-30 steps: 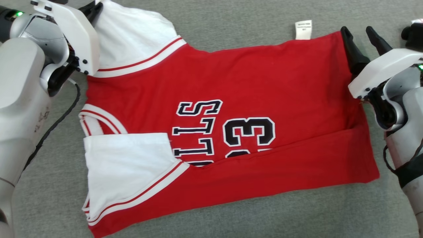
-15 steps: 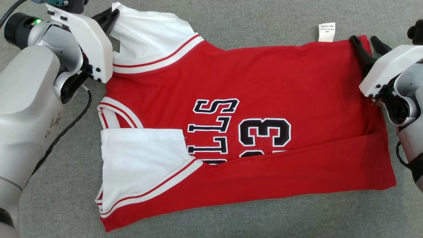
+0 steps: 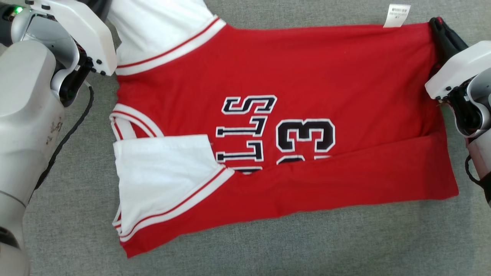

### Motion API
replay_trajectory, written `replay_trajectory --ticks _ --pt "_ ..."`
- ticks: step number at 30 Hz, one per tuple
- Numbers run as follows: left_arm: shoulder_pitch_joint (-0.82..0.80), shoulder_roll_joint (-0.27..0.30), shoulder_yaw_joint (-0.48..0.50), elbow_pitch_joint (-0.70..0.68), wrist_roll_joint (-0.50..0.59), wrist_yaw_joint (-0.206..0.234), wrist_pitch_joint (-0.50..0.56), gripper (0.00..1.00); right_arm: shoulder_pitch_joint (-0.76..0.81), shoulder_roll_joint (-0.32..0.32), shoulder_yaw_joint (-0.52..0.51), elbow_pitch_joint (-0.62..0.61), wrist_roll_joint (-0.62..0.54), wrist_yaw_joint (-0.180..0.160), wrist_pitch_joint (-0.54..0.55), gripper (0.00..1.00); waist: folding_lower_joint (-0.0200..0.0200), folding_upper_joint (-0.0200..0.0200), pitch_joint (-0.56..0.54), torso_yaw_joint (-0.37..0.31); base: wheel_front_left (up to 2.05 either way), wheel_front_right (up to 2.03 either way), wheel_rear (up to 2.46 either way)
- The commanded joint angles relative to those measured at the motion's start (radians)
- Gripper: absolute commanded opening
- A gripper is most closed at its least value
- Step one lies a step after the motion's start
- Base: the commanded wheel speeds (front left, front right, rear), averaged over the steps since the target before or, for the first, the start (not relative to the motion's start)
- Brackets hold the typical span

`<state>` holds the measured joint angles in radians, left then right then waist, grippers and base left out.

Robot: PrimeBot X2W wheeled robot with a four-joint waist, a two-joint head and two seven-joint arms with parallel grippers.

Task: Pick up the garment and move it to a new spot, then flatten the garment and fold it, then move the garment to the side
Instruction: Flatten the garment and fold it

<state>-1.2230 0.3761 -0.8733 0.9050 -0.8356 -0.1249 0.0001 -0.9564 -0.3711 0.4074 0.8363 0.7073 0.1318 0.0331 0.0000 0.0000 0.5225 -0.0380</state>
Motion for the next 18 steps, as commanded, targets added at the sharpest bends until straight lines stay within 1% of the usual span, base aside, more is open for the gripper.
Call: replay_trajectory --ticks 1,3,4,6,11,14,18 --pt "-0.024 0.001 0.012 0.022 0.009 0.016 -0.034 0.0 -0.019 -0.009 0.003 0.02 -0.008 -0.002 -0.031 0.0 0.0 0.0 0.002 0.003 0.0 0.0 0.0" --pt "-0.035 -0.012 0.014 0.045 0.012 0.023 -0.065 0.0 -0.032 -0.002 0.007 0.039 -0.002 -0.002 -0.048 0.0 0.0 0.0 0.001 0.006 0.0 0.0 0.0" --pt "-0.038 -0.028 0.01 0.069 0.014 0.02 -0.081 0.0 -0.041 0.003 0.011 0.056 0.002 -0.002 -0.067 0.0 0.0 0.0 -0.003 0.007 0.0 0.0 0.0" --pt "-0.045 -0.038 0.005 0.092 0.019 0.016 -0.1 0.0 -0.05 0.008 0.02 0.07 -0.001 -0.002 -0.09 0.0 0.0 0.0 -0.006 0.008 0.0 0.0 0.0" --pt "-0.05 -0.062 -0.001 0.126 0.013 0.008 -0.133 0.0 -0.057 0.013 0.044 0.072 0.017 -0.002 -0.132 0.0 0.0 0.0 -0.011 0.012 0.0 0.0 0.0" --pt "-0.045 -0.067 -0.02 0.13 0.014 0.0 -0.141 0.0 -0.046 0.003 0.063 0.062 0.036 -0.002 -0.162 0.0 0.0 0.0 -0.021 0.017 0.0 0.0 0.0" --pt "-0.021 -0.057 -0.047 0.116 0.007 -0.006 -0.15 0.0 -0.009 -0.017 0.087 0.037 0.078 -0.002 -0.199 0.0 0.0 0.0 -0.047 0.024 0.0 0.0 0.0"
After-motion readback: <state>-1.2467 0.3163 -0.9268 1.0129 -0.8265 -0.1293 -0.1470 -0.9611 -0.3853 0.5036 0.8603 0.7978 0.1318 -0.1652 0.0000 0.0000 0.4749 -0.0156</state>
